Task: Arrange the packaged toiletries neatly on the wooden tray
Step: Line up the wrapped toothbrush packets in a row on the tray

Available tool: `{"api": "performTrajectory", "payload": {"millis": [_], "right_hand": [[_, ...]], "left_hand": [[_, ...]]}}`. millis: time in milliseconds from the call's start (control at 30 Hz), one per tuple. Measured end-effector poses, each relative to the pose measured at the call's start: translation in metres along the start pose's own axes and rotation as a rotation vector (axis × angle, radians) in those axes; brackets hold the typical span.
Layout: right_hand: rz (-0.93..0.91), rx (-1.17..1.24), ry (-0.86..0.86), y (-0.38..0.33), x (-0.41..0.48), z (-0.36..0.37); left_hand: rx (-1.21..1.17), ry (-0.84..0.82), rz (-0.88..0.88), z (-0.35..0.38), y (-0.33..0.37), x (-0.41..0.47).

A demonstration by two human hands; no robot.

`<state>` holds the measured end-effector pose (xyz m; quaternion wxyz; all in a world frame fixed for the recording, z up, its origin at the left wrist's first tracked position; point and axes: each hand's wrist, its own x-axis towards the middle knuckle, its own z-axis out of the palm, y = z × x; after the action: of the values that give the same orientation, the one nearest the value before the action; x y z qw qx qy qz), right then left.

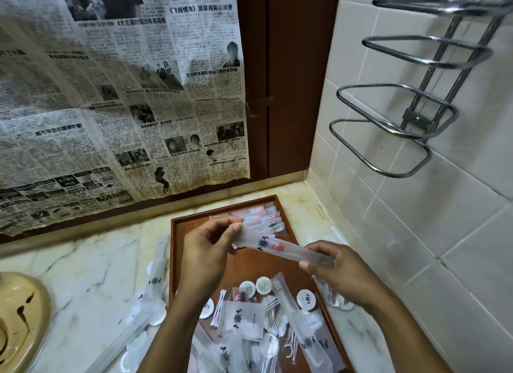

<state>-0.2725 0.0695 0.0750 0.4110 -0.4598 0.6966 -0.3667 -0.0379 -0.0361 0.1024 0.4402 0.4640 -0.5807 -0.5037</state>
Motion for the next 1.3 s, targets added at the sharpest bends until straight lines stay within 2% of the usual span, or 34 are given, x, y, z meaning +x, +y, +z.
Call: {"api": "performTrajectory", "payload": {"millis": [200,300,433,633,833,1067,1300], "right_hand": [[-0.192,0.106,0.007,-0.029,0.006,0.040],[-0.229,0.184,0.022,-0.039,0.013,0.052],[-0.180,0.188,-0.079,-0.030,0.017,0.057],[-0.071,0.273,-0.152,0.008,0.011,0.061],[0.012,0.275,-0.026,0.033,0.014,0.043],[0.077,0.110,0.159,0.058,0.055,0.029],[0.086,-0.241,0.086,0.070,0.112,0.036]], "left_hand": [[0.507,-0.261,0.410,0.011,0.034,0.009],[0.587,-0.289,0.519,0.014,0.046,0.013],[0.587,-0.257,0.560,0.008,0.050,0.020],[0.474,-0.103,0.516,-0.015,0.046,0.031],[0.421,-0.034,0.341,-0.033,-0.002,0.041],[0.536,-0.031,0.100,-0.040,-0.090,0.039],[0.650,-0.058,0.000,-0.048,-0.141,0.038]]}}
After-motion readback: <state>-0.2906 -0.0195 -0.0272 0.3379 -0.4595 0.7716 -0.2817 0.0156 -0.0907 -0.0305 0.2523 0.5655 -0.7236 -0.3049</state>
